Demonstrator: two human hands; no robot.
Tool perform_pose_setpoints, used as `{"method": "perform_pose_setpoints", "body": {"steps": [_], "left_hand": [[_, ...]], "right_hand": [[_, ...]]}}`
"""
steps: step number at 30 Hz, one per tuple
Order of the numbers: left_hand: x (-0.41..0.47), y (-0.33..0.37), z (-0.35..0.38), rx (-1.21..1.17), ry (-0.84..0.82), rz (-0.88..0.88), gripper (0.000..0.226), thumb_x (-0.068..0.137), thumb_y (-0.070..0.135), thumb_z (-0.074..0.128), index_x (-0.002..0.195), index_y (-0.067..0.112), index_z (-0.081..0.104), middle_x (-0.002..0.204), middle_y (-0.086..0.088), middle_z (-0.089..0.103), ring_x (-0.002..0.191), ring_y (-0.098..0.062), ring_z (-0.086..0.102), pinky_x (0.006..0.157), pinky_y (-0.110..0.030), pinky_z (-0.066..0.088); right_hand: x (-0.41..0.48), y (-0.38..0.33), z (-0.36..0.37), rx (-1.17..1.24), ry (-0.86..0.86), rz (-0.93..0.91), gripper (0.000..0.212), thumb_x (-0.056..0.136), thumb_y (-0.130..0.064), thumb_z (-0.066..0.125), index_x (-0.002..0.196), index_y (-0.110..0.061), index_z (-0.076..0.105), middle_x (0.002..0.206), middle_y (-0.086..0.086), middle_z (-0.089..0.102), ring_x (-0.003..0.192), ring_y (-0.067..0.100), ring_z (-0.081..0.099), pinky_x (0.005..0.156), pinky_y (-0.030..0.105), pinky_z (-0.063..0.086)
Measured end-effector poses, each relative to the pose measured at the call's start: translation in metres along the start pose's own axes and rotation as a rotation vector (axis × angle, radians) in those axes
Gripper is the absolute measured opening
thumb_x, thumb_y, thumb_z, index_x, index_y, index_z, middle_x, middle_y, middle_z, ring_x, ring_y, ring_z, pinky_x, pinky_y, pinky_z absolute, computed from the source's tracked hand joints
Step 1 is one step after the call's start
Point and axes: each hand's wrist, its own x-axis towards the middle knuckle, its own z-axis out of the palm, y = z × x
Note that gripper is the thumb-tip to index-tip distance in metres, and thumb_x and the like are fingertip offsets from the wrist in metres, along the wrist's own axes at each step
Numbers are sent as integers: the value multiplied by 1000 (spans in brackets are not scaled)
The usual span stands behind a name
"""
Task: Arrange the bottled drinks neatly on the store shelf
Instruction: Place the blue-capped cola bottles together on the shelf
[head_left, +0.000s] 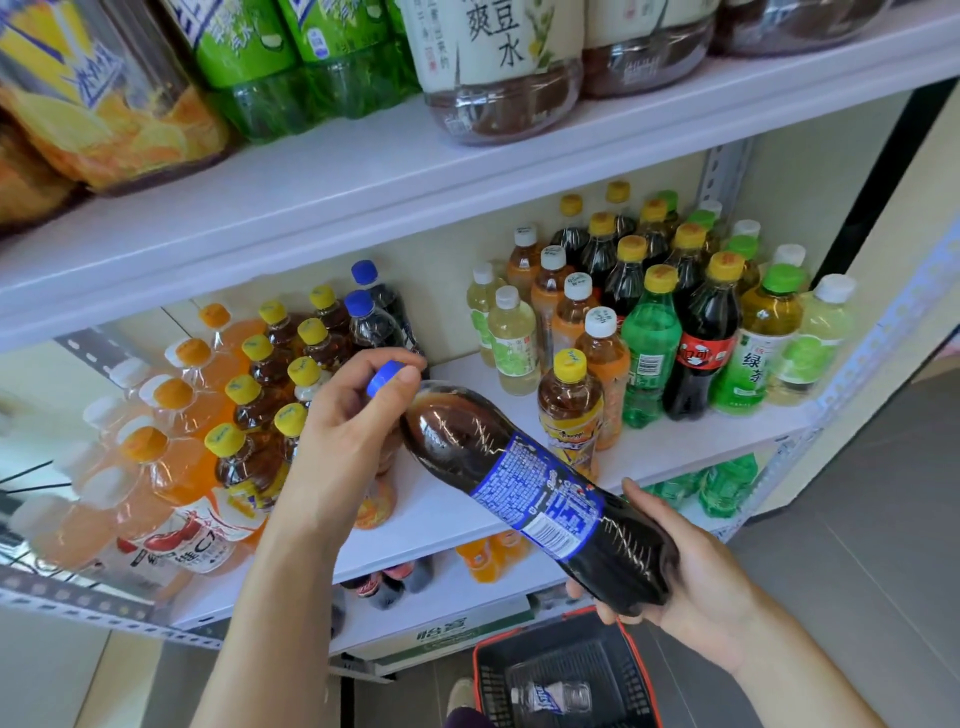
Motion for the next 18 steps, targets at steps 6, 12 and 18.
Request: {"method": "perform_pose_setpoints", "body": {"steps": [6, 12, 18], "left_hand": [[1, 2, 1, 23, 138, 83, 23, 87, 43, 64, 83, 20, 67, 56, 11, 52, 50, -8, 42, 49, -22, 36], [0, 7, 4, 108, 183, 111, 33, 90, 43, 65, 88, 10, 62, 65, -9, 60, 50, -16, 48, 46, -24, 40], [-3, 20, 2, 181, -33, 196, 19, 90, 39, 58, 103, 26, 62, 80, 4, 54, 67, -11, 48, 63, -22, 42]], "right_hand": [[3, 2, 3, 25, 3, -113, 42, 72, -41, 79, 105, -15, 74, 87, 20, 66, 59, 30, 60, 51, 34, 53], [5, 0, -6, -1, 103, -223, 53, 69, -8, 77, 120, -5, 64, 94, 24, 70, 62, 31, 69, 48, 30, 56], [9, 4, -8, -119, 109, -162, 60, 71, -57, 73, 106, -9, 75, 101, 32, 69, 46, 22, 62, 38, 25, 49]]}}
